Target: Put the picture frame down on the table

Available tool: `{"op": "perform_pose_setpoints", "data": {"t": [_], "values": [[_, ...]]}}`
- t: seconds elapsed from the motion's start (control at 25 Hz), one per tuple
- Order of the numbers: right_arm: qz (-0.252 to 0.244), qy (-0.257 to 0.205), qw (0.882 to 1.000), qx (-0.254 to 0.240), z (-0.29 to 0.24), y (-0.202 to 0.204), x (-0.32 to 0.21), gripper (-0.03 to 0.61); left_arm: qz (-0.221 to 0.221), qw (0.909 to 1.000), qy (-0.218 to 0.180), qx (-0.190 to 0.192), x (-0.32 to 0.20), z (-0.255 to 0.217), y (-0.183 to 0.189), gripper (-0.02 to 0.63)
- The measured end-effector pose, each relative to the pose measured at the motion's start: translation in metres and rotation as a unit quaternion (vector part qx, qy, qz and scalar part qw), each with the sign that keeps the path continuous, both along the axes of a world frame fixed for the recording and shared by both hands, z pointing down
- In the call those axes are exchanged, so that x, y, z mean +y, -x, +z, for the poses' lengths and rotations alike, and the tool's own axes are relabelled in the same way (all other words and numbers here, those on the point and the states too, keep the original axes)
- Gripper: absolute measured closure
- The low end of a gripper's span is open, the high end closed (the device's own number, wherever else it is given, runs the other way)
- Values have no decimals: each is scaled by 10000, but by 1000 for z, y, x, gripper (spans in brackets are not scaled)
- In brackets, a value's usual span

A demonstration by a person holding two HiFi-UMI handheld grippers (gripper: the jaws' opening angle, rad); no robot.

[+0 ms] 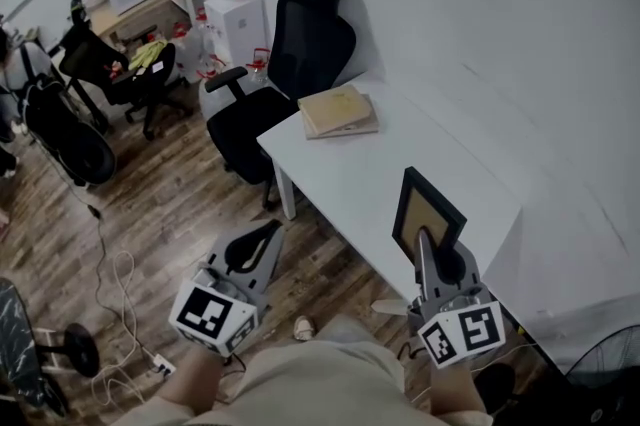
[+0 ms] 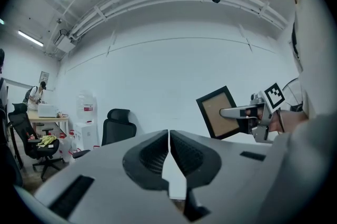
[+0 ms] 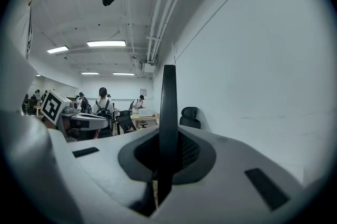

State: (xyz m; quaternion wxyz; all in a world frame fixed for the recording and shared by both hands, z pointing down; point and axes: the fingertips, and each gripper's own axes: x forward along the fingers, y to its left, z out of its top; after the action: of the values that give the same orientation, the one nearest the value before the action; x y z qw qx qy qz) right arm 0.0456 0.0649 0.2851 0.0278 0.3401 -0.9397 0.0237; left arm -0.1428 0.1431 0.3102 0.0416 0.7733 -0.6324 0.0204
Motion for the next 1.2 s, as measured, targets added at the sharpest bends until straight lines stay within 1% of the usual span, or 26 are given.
{"op": "perform_pose_setpoints", "data": {"t": [0.24,0.44,0.64,1.0,1.2], "values": [[115,76,9999,39,6,7,-29,548,34,9996,192,184,-18,15,10,584],[228,240,9994,-60,17,15,-52,548,25,9997,223,139,-37,18,19,584],[221,349,9991,-95,26,28,-82,548,-23,9995,287,122,-64,22,35,584],[243,693,9972,-118,50,42,-149,548,54,9988,487,85,-133,34,45,584],[316,1030,9941,-119,74,56,-208,548,203,9981,578,3,-196,38,54,584]]}}
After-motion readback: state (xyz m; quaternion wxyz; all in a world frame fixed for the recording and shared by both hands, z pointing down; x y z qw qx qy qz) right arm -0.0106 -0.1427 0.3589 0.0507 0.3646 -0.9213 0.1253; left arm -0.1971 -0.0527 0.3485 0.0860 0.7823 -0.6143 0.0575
